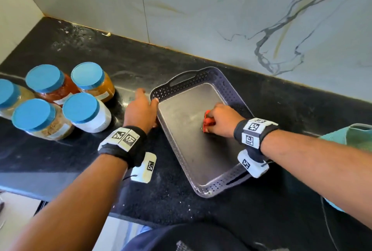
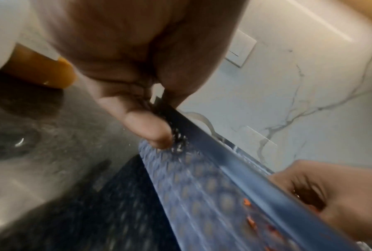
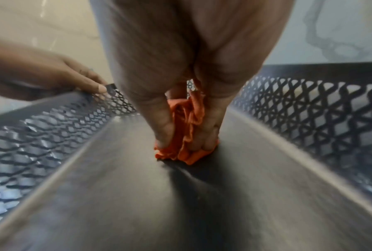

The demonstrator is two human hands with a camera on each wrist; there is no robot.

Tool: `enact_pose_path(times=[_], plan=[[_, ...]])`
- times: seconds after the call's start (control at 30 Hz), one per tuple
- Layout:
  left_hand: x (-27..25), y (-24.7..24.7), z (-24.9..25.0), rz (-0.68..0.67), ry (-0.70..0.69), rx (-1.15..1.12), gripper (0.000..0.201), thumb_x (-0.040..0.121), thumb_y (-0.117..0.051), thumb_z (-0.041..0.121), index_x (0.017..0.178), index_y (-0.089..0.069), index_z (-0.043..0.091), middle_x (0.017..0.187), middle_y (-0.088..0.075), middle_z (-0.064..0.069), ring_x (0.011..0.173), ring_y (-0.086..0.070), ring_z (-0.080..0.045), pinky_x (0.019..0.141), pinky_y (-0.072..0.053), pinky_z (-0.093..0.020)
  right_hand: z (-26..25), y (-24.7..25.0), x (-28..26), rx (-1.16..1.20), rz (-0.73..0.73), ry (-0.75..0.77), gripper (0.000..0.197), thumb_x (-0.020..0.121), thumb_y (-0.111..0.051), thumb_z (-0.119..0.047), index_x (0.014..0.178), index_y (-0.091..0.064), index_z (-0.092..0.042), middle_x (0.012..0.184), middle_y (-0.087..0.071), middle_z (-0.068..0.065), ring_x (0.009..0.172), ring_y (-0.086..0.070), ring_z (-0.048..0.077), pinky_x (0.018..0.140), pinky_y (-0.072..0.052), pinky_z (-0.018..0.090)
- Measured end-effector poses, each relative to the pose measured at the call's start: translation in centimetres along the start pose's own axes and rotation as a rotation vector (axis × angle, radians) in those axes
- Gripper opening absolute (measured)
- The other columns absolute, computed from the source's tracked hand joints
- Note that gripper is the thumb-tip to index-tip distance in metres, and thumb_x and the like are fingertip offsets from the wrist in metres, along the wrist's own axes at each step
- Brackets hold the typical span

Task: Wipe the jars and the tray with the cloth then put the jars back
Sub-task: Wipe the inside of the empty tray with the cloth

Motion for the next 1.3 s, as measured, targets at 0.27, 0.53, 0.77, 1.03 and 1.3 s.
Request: enact_pose_path(times=[0.27,0.53,0.77,1.03,1.3], plan=[[-5.3,-1.8,-1.4,-0.229,-0.118,0.328,0.023,0.107,-0.041,0.019,0.126,-0.036,0.008,0.104,-0.072,-0.024,0.092,-0.071,-0.047,0.081,-0.055,-0.052,-3.0,0.0,2.7,0.021,-0.034,0.21,0.033,0.089,-0.063,-0.025,0.119,-0.075,-0.023,0.111,-0.062,0.015,0.104,-0.057,0.03,0.086,-0.043,0.025],[-3.9,-2.7,-1.9,-0.219,-0.162,0.484,0.023,0.103,-0.041,0.005,0.125,-0.035,0.006,0.1,-0.072,-0.026,0.093,-0.072,-0.049,0.079,-0.057,-0.056,-5.4,2.5,6.5,-0.074,-0.002,0.217,0.033,0.083,-0.063,-0.009,0.111,-0.078,-0.021,0.096,-0.073,0.002,0.091,-0.067,0.022,0.079,-0.047,0.026],[-3.6,-2.1,-2.3,-0.261,-0.236,0.447,0.022,0.105,-0.042,0.011,0.124,-0.032,0.009,0.095,-0.072,-0.025,0.089,-0.071,-0.05,0.077,-0.056,-0.055,-10.0,-3.1,-0.1,-0.31,-0.406,0.634,0.017,0.093,-0.065,-0.018,0.109,-0.071,-0.02,0.101,-0.072,0.0,0.082,-0.069,0.022,0.069,-0.057,0.029],[0.1,0.8,-0.5,-0.392,-0.312,0.524,0.05,0.111,-0.042,0.036,0.154,-0.03,0.016,0.121,-0.068,-0.029,0.108,-0.066,-0.045,0.089,-0.05,-0.048,-6.2,1.6,3.8,-0.213,-0.197,0.318,0.039,0.079,-0.068,-0.011,0.114,-0.076,-0.023,0.103,-0.074,0.006,0.097,-0.067,0.027,0.073,-0.041,0.022],[-8.1,3.9,-3.5,-0.301,-0.029,0.414,0.032,0.11,-0.038,0.041,0.106,-0.055,0.014,0.094,-0.075,-0.015,0.09,-0.072,-0.04,0.089,-0.057,-0.05,-7.9,0.5,2.4,0.066,-0.13,0.482,0.045,0.086,-0.069,-0.009,0.13,-0.069,-0.023,0.118,-0.064,0.01,0.11,-0.058,0.026,0.089,-0.043,0.03]])
Point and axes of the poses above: each hand's wrist, its own x-axis towards the middle knuckle, its own y-axis out of the back of the hand, z = x × y, the point moved 2 cm from there along x, towards the middle knuckle
